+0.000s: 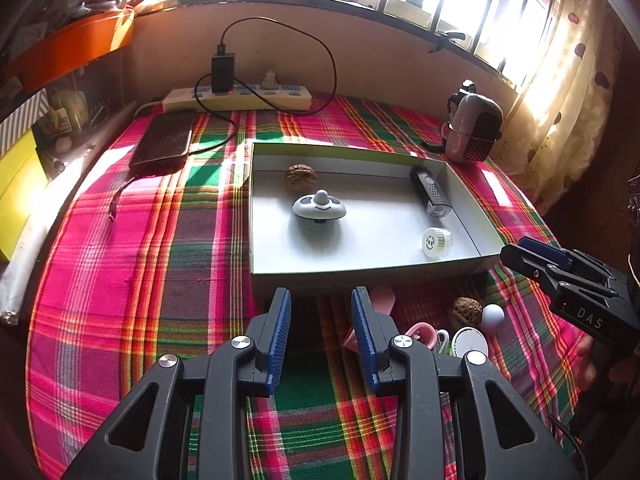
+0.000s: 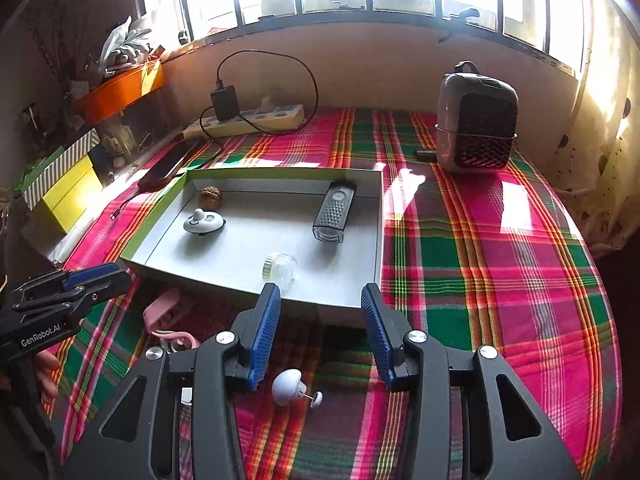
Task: Organize objects
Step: 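Move both grippers back from the tray toward the objects on the cloth, then grasp the white mushroom-shaped toy with the right gripper while the left grasps the pink bar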
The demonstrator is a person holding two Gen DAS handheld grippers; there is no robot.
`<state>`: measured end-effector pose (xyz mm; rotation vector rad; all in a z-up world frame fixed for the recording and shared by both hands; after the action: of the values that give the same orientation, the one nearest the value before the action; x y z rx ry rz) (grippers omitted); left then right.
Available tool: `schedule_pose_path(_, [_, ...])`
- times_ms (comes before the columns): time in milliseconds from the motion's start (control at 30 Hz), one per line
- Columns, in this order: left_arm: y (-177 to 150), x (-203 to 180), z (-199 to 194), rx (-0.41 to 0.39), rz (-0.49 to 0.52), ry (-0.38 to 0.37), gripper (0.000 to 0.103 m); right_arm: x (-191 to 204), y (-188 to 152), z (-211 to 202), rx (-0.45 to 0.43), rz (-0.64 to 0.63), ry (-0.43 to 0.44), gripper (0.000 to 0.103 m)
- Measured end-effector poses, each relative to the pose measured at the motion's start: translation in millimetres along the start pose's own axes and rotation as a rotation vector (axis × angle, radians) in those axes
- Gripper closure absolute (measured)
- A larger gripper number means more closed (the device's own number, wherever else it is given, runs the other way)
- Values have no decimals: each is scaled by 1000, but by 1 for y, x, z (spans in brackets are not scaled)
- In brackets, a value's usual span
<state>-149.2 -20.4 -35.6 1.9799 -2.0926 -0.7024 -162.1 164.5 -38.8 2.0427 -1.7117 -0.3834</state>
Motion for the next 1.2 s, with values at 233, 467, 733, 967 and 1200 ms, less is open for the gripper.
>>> schedule_pose_path(233, [-16,4,4,22,-5,-25,73,-9,-22,0,19,13,0,59])
schedule_pose_path(467, [-18,-4,8,35,23,-41,73,-9,-41,5,49,13,13,54])
schedule_pose_path(733, [-12,-17,15,49,63,-43,71,4,-50,15,80,-25,35,52])
schedule_pose_path(967, [-8,-28,21,65,107,-47,70,12,-52,28,114,-75,-1,51])
schedule_pose_path(1200, [-6,-29,34,100,115,-21,70,12,-49,33,111,-104,-39,51])
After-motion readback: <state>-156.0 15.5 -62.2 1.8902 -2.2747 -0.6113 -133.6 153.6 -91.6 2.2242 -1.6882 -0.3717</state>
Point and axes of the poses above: each gripper's, at about its wrist camera, not at the fingertips, and z roughly the way its jaws point, x to its left, y to its top, the point moved 9 cm from there along z, roughly the way its jaws point, and after that the axes turned 14 degrees about x, right-handed, at the moved point
